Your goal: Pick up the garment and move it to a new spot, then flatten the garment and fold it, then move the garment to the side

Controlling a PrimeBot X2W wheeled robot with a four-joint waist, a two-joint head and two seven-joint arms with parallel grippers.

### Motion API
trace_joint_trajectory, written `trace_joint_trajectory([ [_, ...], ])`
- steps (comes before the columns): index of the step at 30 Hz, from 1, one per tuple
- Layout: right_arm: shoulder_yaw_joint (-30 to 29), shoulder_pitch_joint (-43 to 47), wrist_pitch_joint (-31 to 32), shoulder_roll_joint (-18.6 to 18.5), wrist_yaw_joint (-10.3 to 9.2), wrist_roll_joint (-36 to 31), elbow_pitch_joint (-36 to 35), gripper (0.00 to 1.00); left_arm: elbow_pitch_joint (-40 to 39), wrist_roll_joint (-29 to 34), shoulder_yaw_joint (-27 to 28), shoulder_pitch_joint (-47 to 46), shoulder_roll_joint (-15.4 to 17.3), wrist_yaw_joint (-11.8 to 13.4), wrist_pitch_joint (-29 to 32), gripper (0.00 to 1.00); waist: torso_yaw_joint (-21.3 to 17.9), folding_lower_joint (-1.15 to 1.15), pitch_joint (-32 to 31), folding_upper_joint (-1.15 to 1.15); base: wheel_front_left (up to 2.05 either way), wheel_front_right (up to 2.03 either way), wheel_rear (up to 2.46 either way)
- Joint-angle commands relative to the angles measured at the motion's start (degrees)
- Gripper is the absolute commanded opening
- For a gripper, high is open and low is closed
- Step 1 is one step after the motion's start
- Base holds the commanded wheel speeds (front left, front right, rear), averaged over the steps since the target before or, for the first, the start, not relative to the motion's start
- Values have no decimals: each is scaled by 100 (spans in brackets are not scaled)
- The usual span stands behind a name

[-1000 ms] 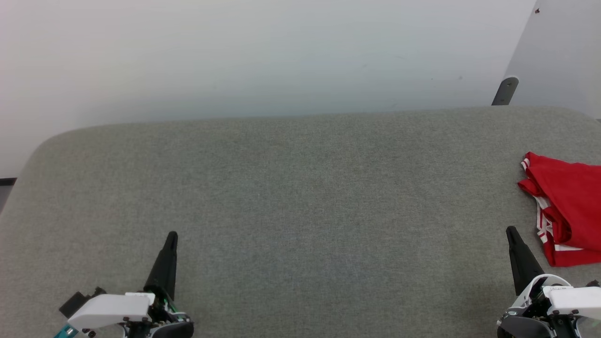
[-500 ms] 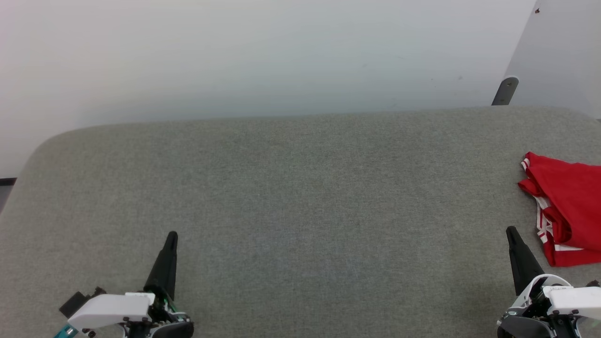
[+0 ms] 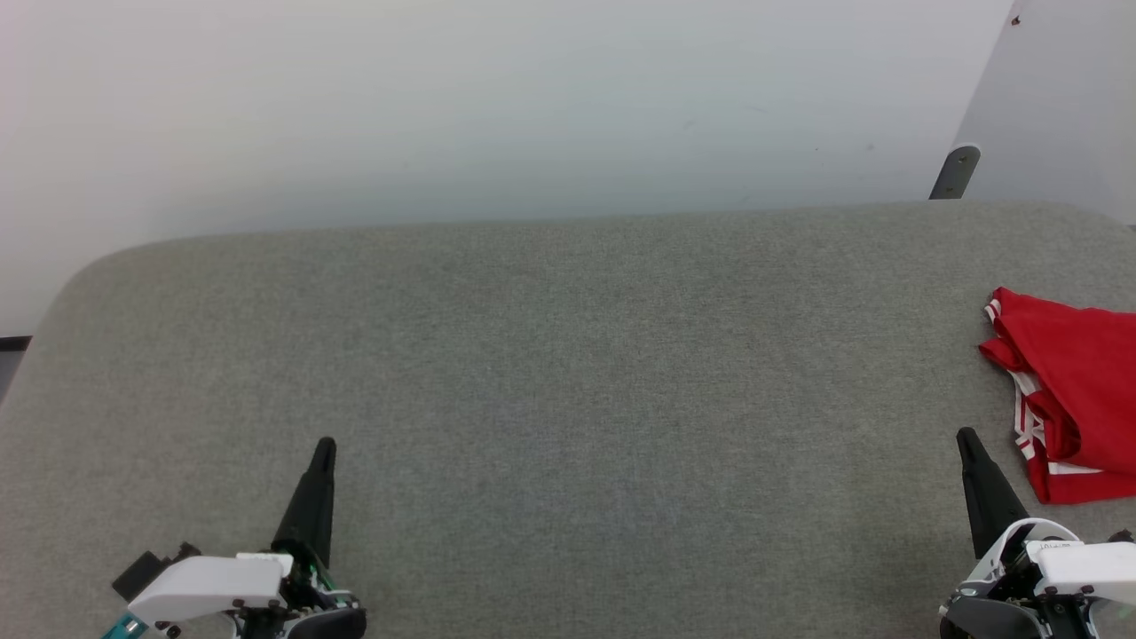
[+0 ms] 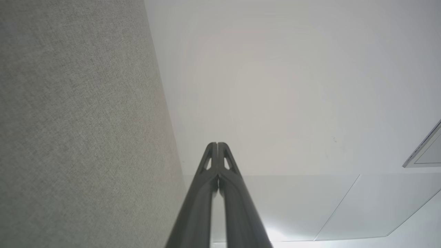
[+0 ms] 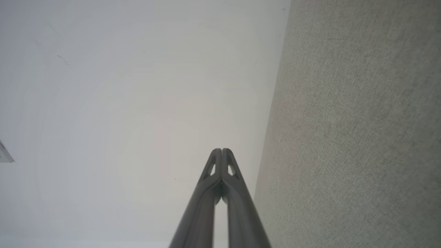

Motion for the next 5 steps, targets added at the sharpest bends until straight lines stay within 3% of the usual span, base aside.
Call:
trace_joint_trajectory([
  [1, -5, -23, 14, 15, 0, -2, 2, 0, 3, -20, 12, -53, -3, -16, 8, 0, 0, 0, 0, 0, 0, 0, 0],
  [5, -5, -23, 14, 16, 0, 2, 2, 0, 3, -20, 12, -53, -3, -17, 8, 0, 0, 0, 0, 0, 0, 0, 0],
])
